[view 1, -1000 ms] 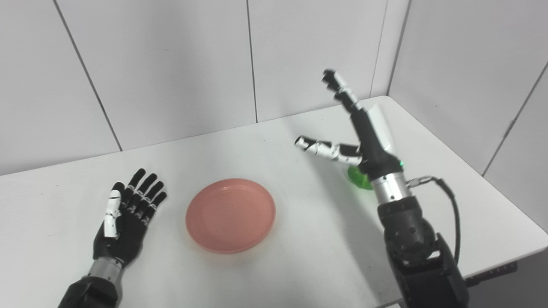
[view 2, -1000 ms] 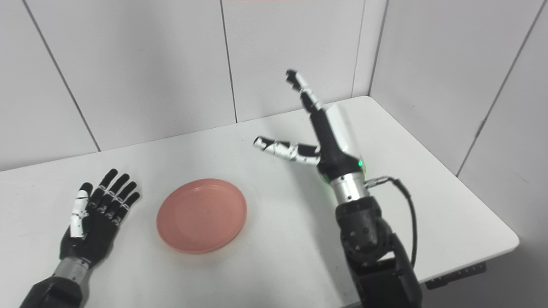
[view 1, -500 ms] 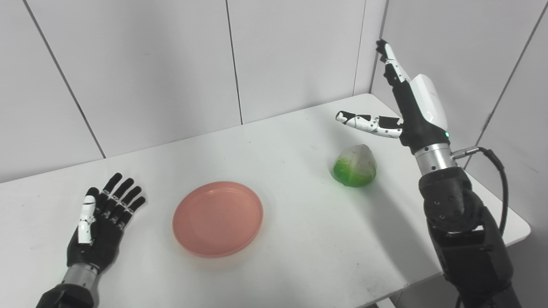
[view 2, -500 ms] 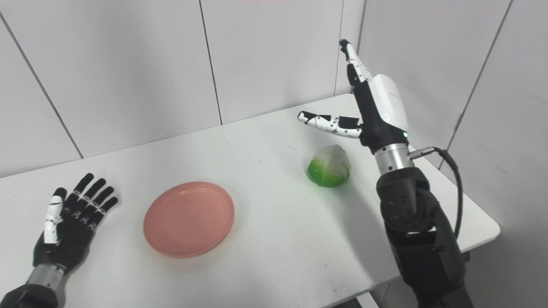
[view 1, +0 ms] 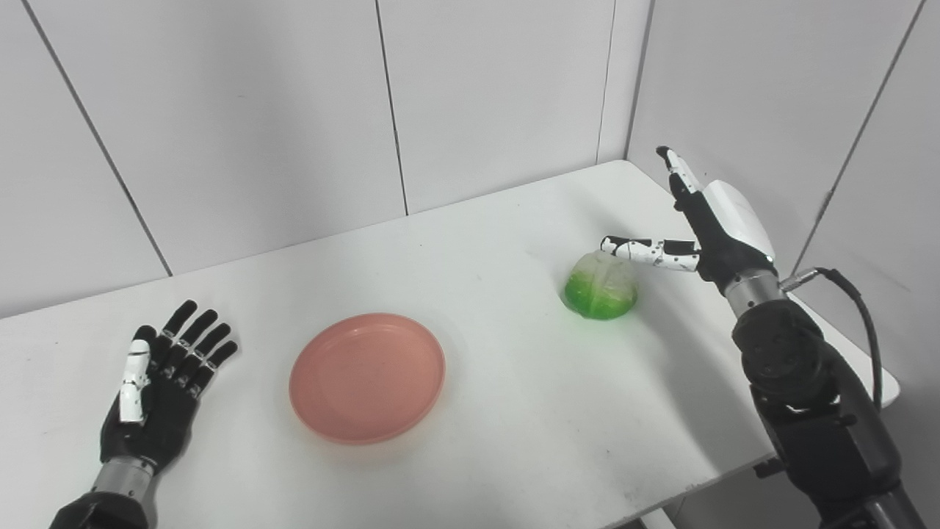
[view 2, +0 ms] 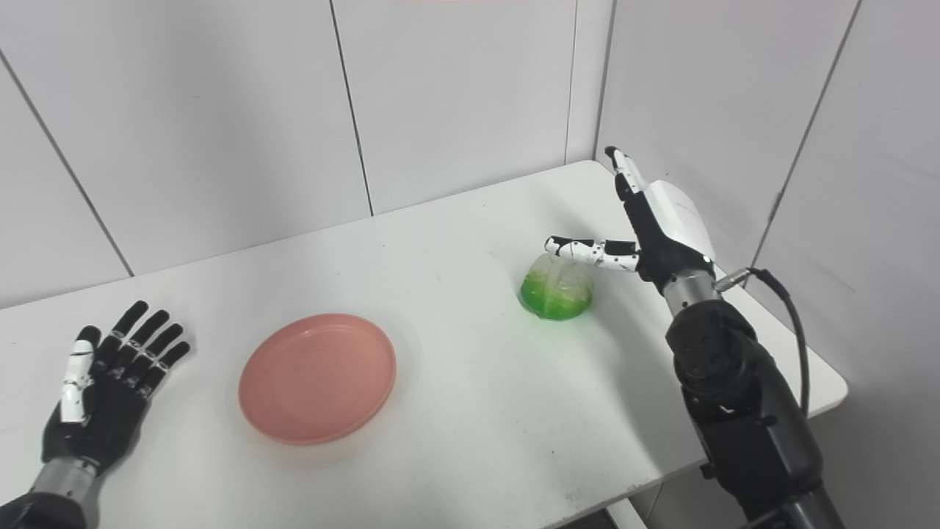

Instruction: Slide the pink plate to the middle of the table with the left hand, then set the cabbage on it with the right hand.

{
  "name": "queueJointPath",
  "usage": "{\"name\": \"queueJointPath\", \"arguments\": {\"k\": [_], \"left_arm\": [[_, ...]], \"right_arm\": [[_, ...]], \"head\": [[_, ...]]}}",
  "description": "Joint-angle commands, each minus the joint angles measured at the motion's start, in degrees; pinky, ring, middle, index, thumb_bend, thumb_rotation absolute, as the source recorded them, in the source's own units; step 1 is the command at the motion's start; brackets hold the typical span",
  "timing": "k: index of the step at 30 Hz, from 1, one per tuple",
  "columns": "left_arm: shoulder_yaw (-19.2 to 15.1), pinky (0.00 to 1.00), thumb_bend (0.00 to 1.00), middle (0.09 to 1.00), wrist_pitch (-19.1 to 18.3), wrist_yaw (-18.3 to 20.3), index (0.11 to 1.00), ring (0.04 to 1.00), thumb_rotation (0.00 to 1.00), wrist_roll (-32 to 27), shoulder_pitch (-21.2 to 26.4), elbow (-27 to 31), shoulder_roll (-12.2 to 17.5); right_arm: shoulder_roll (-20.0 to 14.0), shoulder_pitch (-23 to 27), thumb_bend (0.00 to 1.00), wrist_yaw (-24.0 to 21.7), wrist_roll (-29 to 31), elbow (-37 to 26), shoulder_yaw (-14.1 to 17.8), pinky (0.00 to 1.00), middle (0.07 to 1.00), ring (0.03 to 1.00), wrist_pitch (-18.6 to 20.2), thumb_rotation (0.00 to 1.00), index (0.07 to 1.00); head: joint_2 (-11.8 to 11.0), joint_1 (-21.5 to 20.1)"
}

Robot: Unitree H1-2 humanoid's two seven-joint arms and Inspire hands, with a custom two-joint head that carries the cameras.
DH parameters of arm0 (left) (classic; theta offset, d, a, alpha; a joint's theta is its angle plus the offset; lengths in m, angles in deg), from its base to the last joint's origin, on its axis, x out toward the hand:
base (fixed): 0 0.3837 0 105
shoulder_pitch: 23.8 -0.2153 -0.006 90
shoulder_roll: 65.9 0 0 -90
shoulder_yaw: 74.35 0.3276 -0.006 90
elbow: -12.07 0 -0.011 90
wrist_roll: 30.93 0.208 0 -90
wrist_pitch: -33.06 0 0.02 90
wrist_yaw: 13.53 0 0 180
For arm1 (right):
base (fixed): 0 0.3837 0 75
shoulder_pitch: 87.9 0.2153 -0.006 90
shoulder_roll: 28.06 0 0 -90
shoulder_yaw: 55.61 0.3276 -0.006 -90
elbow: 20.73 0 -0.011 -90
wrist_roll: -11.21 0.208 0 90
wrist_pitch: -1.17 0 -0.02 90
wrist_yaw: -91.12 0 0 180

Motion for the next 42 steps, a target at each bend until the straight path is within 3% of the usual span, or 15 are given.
{"name": "queueJointPath", "arguments": {"k": [1, 6, 16, 27, 34, 36, 42], "left_arm": [[-0.48, 0.78, 0.54, 0.829, -0.17, 0.17, 0.831, 0.815, 0.82, 0.84, -6.68, -6.38, 0.44], [-0.79, 0.78, 0.54, 0.834, -0.27, 0.85, 0.84, 0.815, 0.81, 0.5, -6.45, -7.22, 0.89], [-1.24, 0.77, 0.53, 0.832, -0.95, 1.23, 0.842, 0.808, 0.81, 0.64, -6.57, -7.08, 1.6], [-1.69, 0.75, 0.56, 0.808, -0.22, 1.96, 0.817, 0.786, 0.77, 0.89, -6.01, -9.61, 2.32], [-1.48, 0.74, 0.58, 0.803, 0.05, 2.38, 0.81, 0.78, 0.75, 0.79, -5.96, -9.91, 2.58], [-1.41, 0.74, 0.58, 0.806, 0.03, 2.64, 0.812, 0.78, 0.75, 0.78, -5.98, -9.89, 2.66], [-1.31, 0.73, 0.59, 0.802, 0.05, 2.64, 0.808, 0.776, 0.74, 0.95, -5.95, -9.93, 2.76]], "right_arm": [[-2.02, 2.0, 1.0, 0.8, 0.55, 1.28, -0.23, 0.77, 1.0, 0.932, -1.97, 0.6, 1.0], [-2.62, 3.49, 1.0, 0.48, 2.52, 6.25, -1.15, 0.75, 1.0, 0.948, -1.92, 0.57, 1.0], [-4.07, 5.72, 1.0, 1.87, 1.91, 13.01, -4.38, 0.83, 1.0, 0.976, -3.95, 0.59, 1.0], [-4.67, 7.19, 1.0, 1.38, 4.2, 17.37, -6.79, 0.89, 1.0, 0.999, -5.5, 0.58, 1.0], [-5.25, 8.22, 1.0, 0.53, 5.37, 19.64, -8.43, 0.76, 1.0, 0.984, -5.99, 0.59, 1.0], [-5.28, 8.39, 1.0, 0.09, 5.57, 19.81, -8.95, 0.82, 1.0, 0.998, -5.57, 0.59, 1.0], [-5.47, 8.99, 1.0, -1.24, 4.55, 19.57, -10.66, 0.89, 1.0, 1.0, -2.77, 0.6, 1.0]], "head": [[0.07, 0.02], [0.29, -0.11], [0.9, -0.35], [1.83, -0.62], [2.3, -0.6], [2.4, -0.53], [2.81, -0.49]]}}
